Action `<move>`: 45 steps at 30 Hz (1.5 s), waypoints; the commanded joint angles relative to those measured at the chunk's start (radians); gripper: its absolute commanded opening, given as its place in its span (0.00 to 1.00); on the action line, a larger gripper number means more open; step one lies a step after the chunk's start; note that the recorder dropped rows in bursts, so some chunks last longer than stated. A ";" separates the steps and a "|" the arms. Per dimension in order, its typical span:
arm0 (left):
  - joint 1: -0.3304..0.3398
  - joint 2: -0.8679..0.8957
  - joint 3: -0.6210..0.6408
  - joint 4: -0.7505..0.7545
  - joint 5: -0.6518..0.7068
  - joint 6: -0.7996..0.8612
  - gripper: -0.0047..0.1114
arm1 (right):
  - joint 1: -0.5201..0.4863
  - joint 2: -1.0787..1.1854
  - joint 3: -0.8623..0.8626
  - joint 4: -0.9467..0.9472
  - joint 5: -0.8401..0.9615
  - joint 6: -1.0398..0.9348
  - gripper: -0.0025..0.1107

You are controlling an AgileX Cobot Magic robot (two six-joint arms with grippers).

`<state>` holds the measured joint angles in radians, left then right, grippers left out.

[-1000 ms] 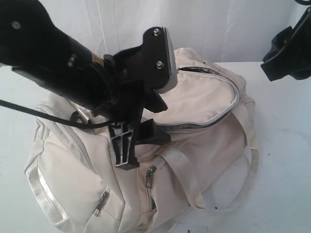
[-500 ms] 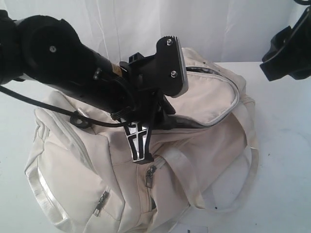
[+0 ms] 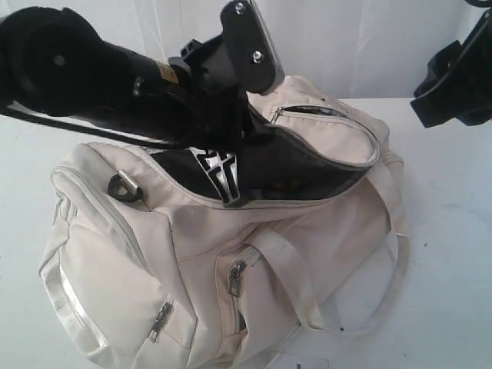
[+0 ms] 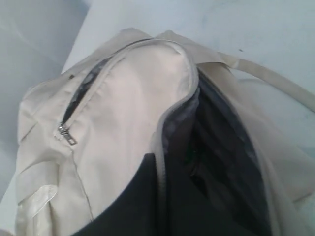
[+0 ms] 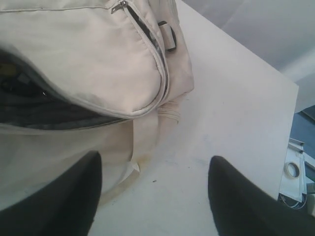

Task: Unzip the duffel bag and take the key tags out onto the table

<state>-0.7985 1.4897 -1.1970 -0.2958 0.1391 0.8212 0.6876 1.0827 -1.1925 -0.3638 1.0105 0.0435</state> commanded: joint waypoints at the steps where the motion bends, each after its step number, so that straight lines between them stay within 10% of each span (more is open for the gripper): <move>1: 0.066 -0.018 -0.003 -0.018 -0.036 -0.046 0.04 | 0.000 -0.008 -0.004 -0.009 -0.009 0.006 0.54; 14: 0.466 -0.001 -0.003 -0.171 -0.354 -0.200 0.04 | 0.000 -0.008 0.016 -0.009 -0.033 0.010 0.54; 21: 0.710 0.124 -0.003 -0.457 -0.182 -0.204 0.04 | 0.000 -0.008 0.037 -0.010 -0.063 0.011 0.52; 26: 0.729 0.206 -0.003 -0.453 -0.092 -0.194 0.06 | 0.000 -0.008 0.037 -0.010 -0.063 0.013 0.52; 36: 0.727 0.220 -0.003 -0.433 -0.092 -0.187 0.68 | 0.000 -0.008 0.037 -0.010 -0.051 0.013 0.52; 45: 0.727 0.031 -0.003 -0.342 -0.111 -0.187 0.68 | 0.000 -0.008 0.037 -0.010 -0.051 0.013 0.52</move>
<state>-0.0742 1.5981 -1.1970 -0.6607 0.0384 0.6319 0.6876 1.0827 -1.1635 -0.3660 0.9601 0.0513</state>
